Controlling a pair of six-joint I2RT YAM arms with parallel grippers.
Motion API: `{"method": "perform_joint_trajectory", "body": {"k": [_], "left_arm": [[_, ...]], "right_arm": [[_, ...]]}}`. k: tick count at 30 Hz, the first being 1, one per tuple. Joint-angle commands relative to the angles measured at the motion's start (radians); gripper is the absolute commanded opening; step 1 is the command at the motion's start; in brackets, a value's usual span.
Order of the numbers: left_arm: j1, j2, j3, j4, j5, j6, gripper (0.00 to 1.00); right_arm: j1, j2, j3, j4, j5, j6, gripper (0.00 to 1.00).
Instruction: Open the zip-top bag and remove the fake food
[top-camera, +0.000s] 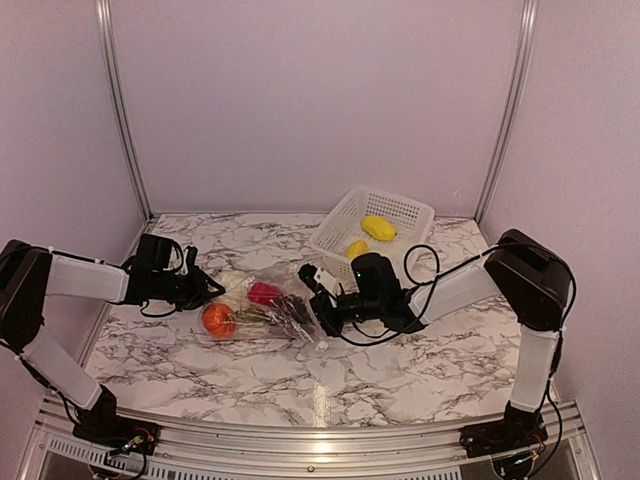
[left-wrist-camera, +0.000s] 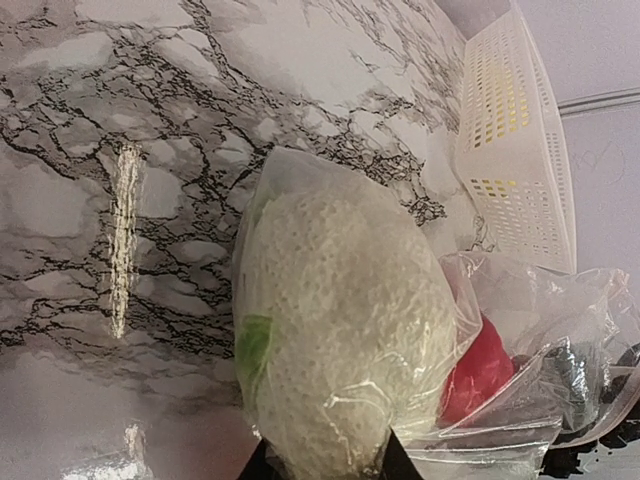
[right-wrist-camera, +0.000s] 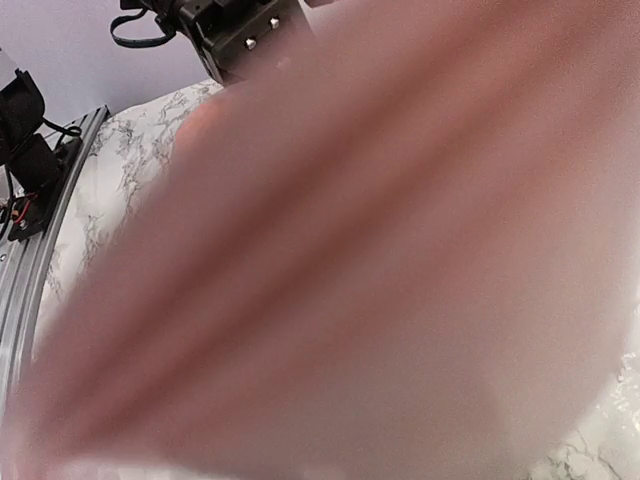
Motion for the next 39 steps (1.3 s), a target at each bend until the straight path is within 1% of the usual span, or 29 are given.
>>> {"method": "perform_joint_trajectory", "body": {"k": [1, 6, 13, 18, 25, 29, 32, 36, 39], "left_arm": [[0.045, -0.022, -0.016, -0.053, -0.095, 0.034, 0.00], [0.049, -0.017, -0.017, -0.050, -0.095, 0.036, 0.00], [0.050, -0.013, -0.015, -0.048, -0.090, 0.041, 0.00], [0.050, -0.006, -0.016, -0.040, -0.087, 0.039, 0.00], [0.052, 0.002, -0.012, -0.030, -0.083, 0.036, 0.00], [0.052, 0.011, -0.008, -0.022, -0.076, 0.032, 0.00], [0.052, 0.016, -0.005, -0.017, -0.073, 0.030, 0.00], [0.052, 0.026, 0.002, -0.012, -0.066, 0.030, 0.00], [0.052, 0.032, 0.005, -0.007, -0.061, 0.029, 0.00]], "right_arm": [[-0.039, -0.082, -0.059, -0.025, 0.039, -0.001, 0.00], [-0.057, -0.140, -0.091, -0.020, 0.071, 0.000, 0.00], [-0.061, -0.211, -0.104, -0.014, 0.077, 0.003, 0.00], [-0.064, -0.305, -0.112, -0.012, 0.069, 0.004, 0.00], [-0.095, -0.441, -0.130, -0.077, 0.102, -0.010, 0.00], [-0.136, -0.497, -0.129, -0.115, 0.104, -0.007, 0.00], [-0.192, -0.519, -0.127, -0.123, 0.097, 0.009, 0.00], [-0.278, -0.516, -0.109, -0.102, 0.096, 0.027, 0.00], [-0.332, -0.478, -0.051, -0.116, 0.159, 0.027, 0.00]]}}
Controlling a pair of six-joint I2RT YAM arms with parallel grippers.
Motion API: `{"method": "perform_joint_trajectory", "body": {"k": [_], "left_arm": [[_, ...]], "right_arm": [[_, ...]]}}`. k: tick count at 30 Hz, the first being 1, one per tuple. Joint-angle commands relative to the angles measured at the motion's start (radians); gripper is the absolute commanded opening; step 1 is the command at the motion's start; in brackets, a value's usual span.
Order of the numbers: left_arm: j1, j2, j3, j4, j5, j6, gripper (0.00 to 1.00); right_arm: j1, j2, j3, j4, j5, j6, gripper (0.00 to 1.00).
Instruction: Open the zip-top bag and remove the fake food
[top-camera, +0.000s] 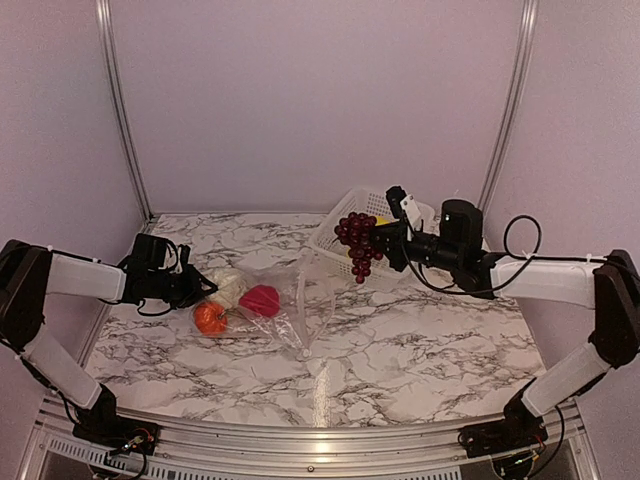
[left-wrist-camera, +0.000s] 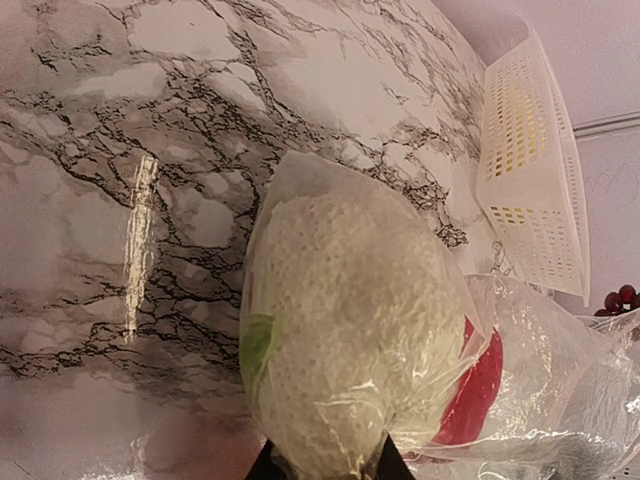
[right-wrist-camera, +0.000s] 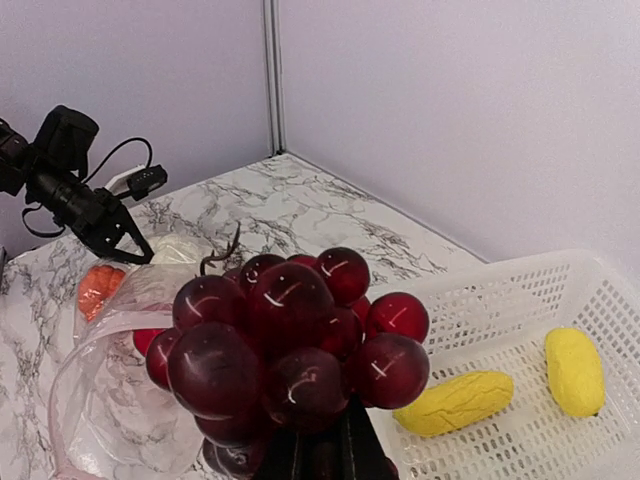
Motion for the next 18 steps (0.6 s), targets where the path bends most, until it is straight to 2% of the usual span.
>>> {"method": "perform_joint_trajectory", "body": {"k": [1, 8, 18], "left_arm": [[0.012, 0.030, 0.009, -0.008, -0.023, 0.009, 0.00], [0.012, 0.038, 0.008, 0.004, -0.020, 0.004, 0.00], [0.012, 0.062, 0.015, 0.029, -0.007, -0.010, 0.00]], "right_arm": [[-0.084, 0.043, 0.104, -0.019, 0.085, 0.021, 0.00], [-0.187, 0.219, 0.277, -0.042, 0.303, 0.035, 0.00], [-0.263, 0.511, 0.526, -0.122, 0.499, 0.017, 0.00]]}}
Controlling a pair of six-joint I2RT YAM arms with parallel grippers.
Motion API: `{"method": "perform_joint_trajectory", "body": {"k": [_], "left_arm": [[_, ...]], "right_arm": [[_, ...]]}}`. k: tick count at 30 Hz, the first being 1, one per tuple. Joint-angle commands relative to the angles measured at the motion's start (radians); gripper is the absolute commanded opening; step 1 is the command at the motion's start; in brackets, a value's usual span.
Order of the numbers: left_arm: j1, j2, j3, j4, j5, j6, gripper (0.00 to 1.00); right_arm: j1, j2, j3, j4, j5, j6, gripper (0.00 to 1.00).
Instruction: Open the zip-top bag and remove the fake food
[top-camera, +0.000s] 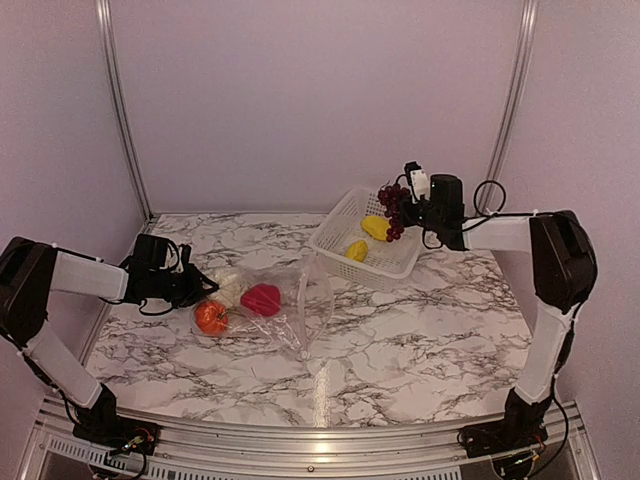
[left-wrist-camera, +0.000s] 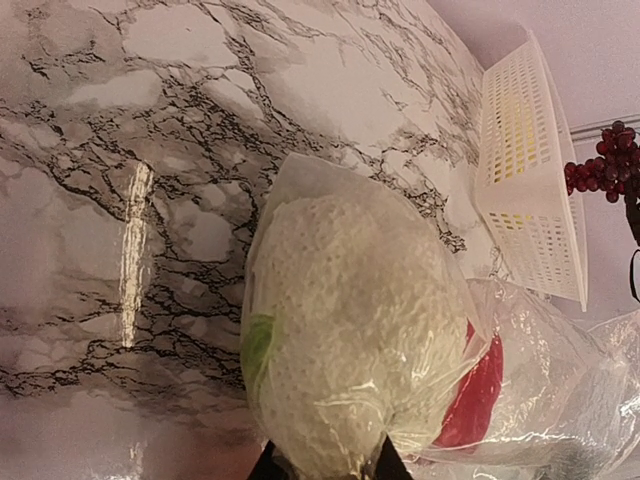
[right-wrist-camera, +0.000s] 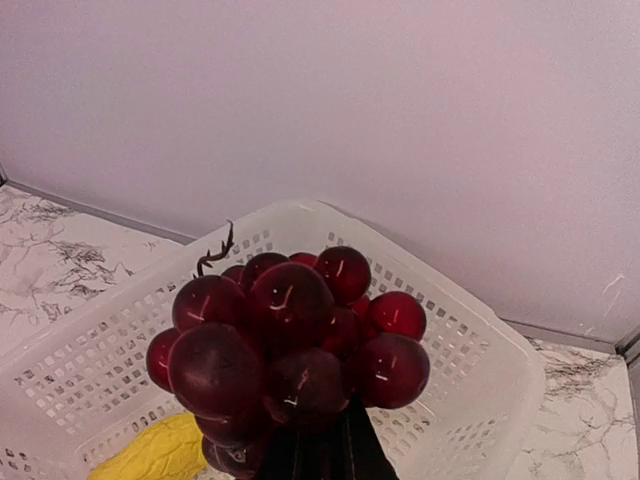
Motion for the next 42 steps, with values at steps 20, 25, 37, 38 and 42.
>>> {"method": "perform_joint_trajectory", "body": {"k": [20, 25, 37, 38, 42], "left_arm": [[0.006, 0.047, -0.016, 0.046, 0.017, -0.027, 0.00], [0.005, 0.037, -0.032, 0.059, 0.020, -0.031, 0.00], [0.004, 0.025, -0.031, 0.052, 0.029, -0.025, 0.00], [0.003, 0.025, -0.030, 0.052, 0.029, -0.023, 0.00], [0.002, 0.033, -0.028, 0.052, 0.036, -0.017, 0.00]], "right_arm": [[-0.019, 0.045, 0.117, -0.122, -0.089, -0.010, 0.59], [0.010, -0.072, -0.047, -0.028, -0.270, 0.054, 0.62], [0.278, -0.298, -0.416, 0.102, -0.462, -0.081, 0.56], [0.301, -0.305, -0.437, 0.110, -0.461, -0.110, 0.56], [0.386, -0.303, -0.500, 0.146, -0.438, -0.196, 0.48]]}}
